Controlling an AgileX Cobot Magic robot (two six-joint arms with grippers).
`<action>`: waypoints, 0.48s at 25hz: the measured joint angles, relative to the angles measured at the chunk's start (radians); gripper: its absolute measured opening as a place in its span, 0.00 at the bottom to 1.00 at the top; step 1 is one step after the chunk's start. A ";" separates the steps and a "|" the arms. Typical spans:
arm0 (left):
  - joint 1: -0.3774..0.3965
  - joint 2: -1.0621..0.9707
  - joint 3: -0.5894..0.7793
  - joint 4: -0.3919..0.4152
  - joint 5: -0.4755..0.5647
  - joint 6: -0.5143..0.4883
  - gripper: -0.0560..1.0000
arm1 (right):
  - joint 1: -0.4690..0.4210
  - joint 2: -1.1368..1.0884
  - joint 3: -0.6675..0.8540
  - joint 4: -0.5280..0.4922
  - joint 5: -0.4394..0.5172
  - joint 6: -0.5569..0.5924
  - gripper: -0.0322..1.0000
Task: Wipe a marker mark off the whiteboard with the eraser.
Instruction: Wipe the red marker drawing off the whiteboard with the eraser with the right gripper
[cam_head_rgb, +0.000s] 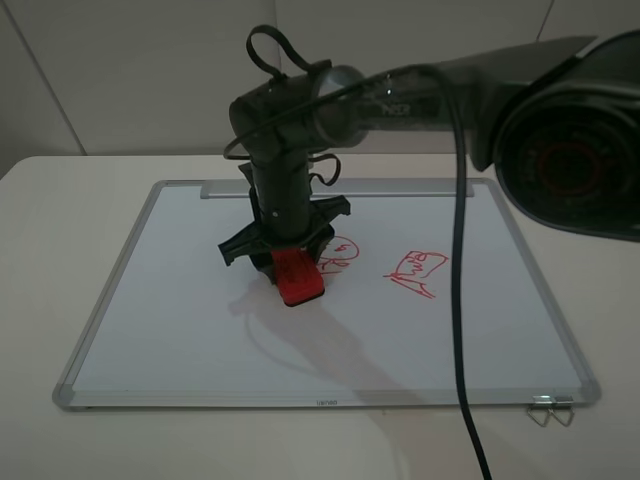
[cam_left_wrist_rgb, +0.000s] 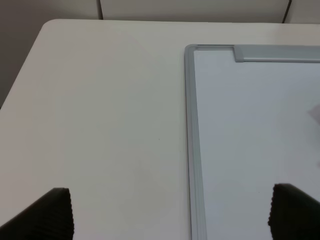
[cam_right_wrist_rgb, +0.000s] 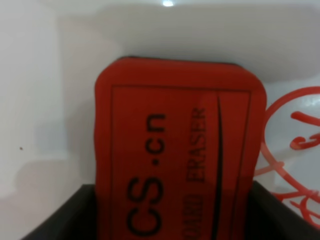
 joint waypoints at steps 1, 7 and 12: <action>0.000 0.000 0.000 0.000 0.000 0.000 0.79 | -0.002 0.002 -0.001 0.007 0.001 -0.006 0.51; 0.000 0.000 0.000 0.000 0.000 0.000 0.79 | -0.032 0.012 -0.006 0.046 0.004 -0.045 0.51; 0.000 0.000 0.000 0.000 0.000 0.000 0.79 | -0.096 0.015 -0.012 0.050 -0.016 -0.056 0.51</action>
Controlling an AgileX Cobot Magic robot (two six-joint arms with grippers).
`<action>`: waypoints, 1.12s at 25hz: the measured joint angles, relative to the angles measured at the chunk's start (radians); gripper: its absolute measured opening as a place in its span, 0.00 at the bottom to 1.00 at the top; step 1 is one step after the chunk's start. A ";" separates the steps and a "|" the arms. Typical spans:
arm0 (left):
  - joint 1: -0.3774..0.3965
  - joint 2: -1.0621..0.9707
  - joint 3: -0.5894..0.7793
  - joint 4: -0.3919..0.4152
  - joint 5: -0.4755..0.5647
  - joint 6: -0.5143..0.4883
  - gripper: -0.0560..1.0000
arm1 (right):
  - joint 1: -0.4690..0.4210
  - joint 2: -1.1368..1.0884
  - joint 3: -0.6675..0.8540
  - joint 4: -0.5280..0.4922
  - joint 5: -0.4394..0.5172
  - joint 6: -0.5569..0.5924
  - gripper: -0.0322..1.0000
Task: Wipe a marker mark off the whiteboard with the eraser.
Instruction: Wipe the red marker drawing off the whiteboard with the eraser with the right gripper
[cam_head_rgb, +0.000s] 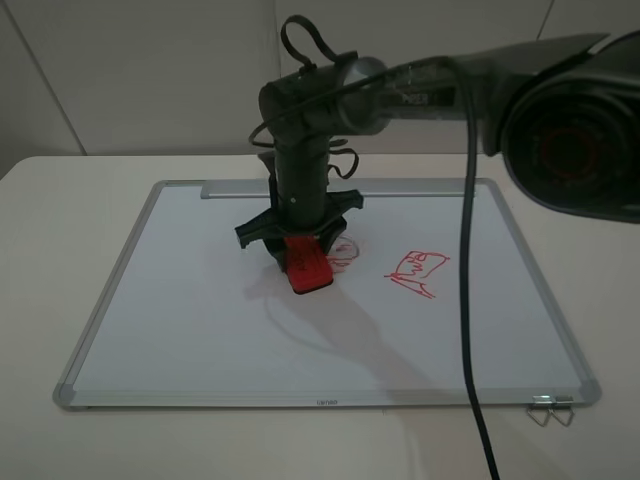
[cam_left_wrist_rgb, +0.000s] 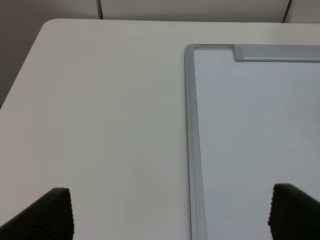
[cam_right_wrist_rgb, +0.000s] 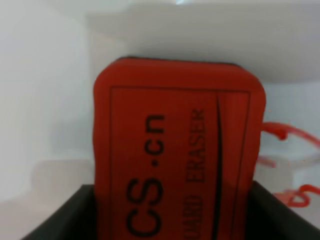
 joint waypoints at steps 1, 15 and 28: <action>0.000 0.000 0.000 0.000 0.000 0.000 0.79 | -0.017 0.003 -0.001 0.001 -0.001 -0.008 0.51; 0.000 0.000 0.000 0.000 0.000 0.000 0.79 | -0.193 0.035 -0.022 0.059 0.014 -0.033 0.51; 0.000 0.000 0.000 0.000 0.000 0.000 0.79 | -0.260 0.037 -0.025 0.030 0.035 -0.038 0.51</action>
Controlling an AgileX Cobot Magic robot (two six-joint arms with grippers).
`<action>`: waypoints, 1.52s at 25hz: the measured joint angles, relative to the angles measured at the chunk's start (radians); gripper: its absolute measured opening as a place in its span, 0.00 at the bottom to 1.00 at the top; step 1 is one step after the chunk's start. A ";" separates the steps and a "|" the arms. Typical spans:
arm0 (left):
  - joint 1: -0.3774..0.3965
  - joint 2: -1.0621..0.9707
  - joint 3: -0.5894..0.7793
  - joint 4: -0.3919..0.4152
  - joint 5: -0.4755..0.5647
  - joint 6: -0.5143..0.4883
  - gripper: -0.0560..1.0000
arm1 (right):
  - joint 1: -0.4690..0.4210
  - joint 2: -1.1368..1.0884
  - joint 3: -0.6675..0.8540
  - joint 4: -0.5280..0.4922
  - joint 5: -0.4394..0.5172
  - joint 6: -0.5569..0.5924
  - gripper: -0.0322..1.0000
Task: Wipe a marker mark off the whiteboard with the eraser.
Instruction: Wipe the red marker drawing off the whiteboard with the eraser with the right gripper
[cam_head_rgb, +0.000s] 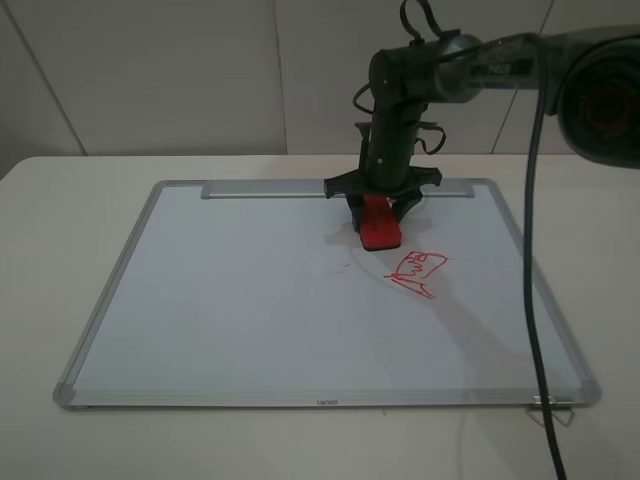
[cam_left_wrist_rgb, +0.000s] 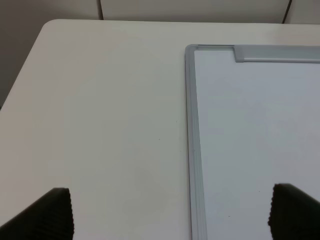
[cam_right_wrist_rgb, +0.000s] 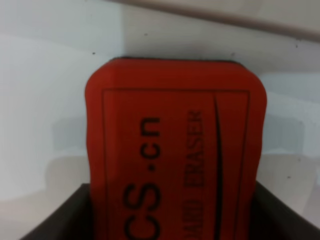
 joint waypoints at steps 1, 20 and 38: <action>0.000 0.000 0.000 0.000 0.000 0.000 0.79 | 0.006 0.000 0.000 -0.002 0.001 -0.001 0.51; 0.000 0.000 0.000 0.000 0.000 0.000 0.79 | 0.291 -0.003 0.007 0.023 0.106 -0.028 0.51; 0.000 0.000 0.000 0.000 0.000 0.000 0.79 | 0.397 -0.151 0.037 0.018 0.097 0.012 0.51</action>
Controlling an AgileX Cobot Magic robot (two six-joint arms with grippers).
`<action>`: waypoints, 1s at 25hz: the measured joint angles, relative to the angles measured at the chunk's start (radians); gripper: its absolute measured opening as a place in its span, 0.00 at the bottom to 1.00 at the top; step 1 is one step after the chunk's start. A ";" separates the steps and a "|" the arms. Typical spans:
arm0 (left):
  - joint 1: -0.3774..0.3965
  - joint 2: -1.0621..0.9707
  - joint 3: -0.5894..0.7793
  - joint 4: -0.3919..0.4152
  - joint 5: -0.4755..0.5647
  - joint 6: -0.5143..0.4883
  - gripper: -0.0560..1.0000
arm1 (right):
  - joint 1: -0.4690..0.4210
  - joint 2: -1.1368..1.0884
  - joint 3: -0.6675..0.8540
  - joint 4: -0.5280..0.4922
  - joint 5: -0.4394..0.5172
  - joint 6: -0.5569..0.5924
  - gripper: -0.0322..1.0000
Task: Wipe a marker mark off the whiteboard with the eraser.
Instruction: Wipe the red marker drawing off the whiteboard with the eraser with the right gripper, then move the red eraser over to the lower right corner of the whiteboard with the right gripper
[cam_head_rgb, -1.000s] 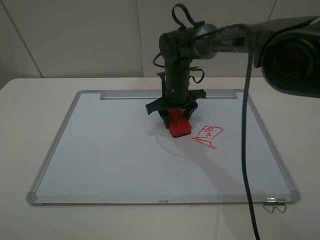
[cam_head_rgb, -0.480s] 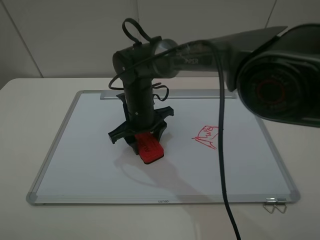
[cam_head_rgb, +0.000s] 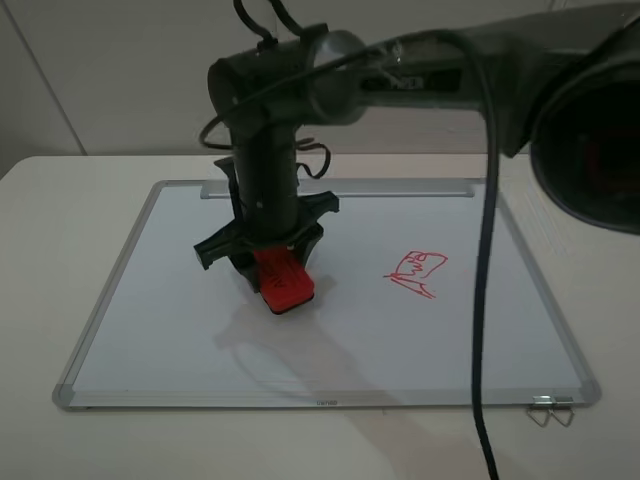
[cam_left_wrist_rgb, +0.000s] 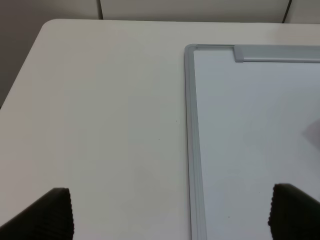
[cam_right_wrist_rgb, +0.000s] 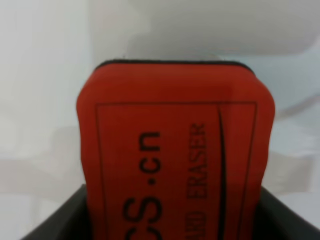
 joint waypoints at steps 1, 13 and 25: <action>0.000 0.000 0.000 0.000 0.000 0.000 0.79 | -0.008 -0.020 0.000 -0.003 0.000 0.004 0.51; 0.000 0.000 0.000 0.000 0.000 0.000 0.79 | -0.160 -0.193 0.142 -0.063 -0.002 0.075 0.51; 0.000 0.000 0.000 0.000 0.000 0.000 0.79 | -0.441 -0.515 0.703 -0.120 -0.215 0.186 0.51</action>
